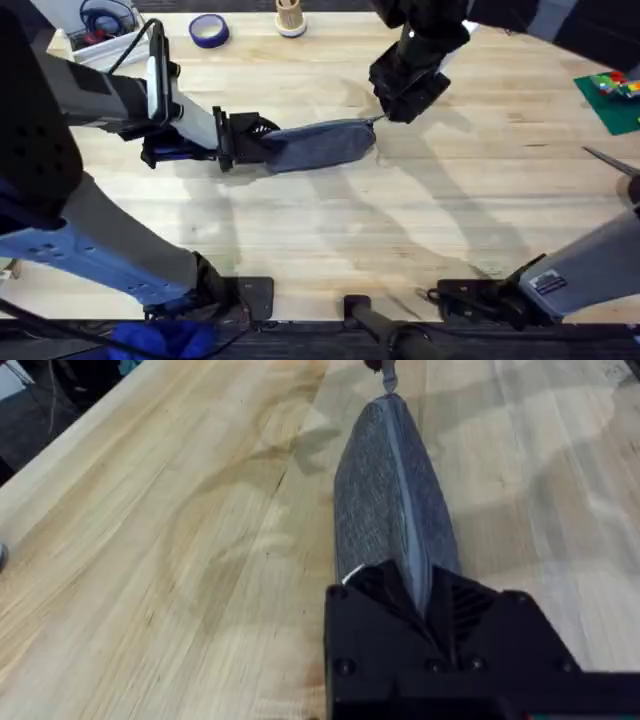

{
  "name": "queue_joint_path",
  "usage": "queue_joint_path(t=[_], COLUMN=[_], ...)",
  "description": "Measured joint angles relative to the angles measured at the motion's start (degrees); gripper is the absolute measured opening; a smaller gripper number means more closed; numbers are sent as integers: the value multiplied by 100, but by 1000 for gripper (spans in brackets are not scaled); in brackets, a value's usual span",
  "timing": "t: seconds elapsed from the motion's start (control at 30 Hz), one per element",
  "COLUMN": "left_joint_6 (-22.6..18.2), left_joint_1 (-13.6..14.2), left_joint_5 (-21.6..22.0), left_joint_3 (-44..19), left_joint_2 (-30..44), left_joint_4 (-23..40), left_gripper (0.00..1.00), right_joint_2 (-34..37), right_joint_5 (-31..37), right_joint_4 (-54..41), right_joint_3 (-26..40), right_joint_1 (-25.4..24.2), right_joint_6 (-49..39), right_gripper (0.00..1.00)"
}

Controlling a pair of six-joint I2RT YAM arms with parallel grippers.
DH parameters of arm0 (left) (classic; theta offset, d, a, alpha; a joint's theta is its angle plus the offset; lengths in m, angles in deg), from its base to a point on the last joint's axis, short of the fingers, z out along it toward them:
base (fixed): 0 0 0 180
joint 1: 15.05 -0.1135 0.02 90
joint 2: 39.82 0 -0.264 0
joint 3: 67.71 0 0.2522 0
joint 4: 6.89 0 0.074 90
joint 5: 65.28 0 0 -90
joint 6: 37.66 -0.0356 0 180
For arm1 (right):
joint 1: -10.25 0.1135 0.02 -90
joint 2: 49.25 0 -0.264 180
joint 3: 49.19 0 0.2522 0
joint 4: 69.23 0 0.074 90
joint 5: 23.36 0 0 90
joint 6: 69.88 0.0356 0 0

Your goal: Unzip the bag, pick up the pens from the table one at a time and place them inside, then zip the bag closed.

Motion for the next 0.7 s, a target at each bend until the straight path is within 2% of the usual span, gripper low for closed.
queue_joint_path(t=[0.33,0.7], left_joint_6=[0,0], left_joint_1=[0,0], left_joint_5=[4,5], left_joint_3=[2,2], left_joint_2=[0,0], left_joint_4=[2,2], left_gripper=[40,40], right_joint_2=[-27,-38], right_joint_5=[147,123], right_joint_4=[840,2206], right_joint_3=[-916,-1959], right_joint_1=[-85,-85], right_joint_6=[-4,24], right_gripper=[30,30])
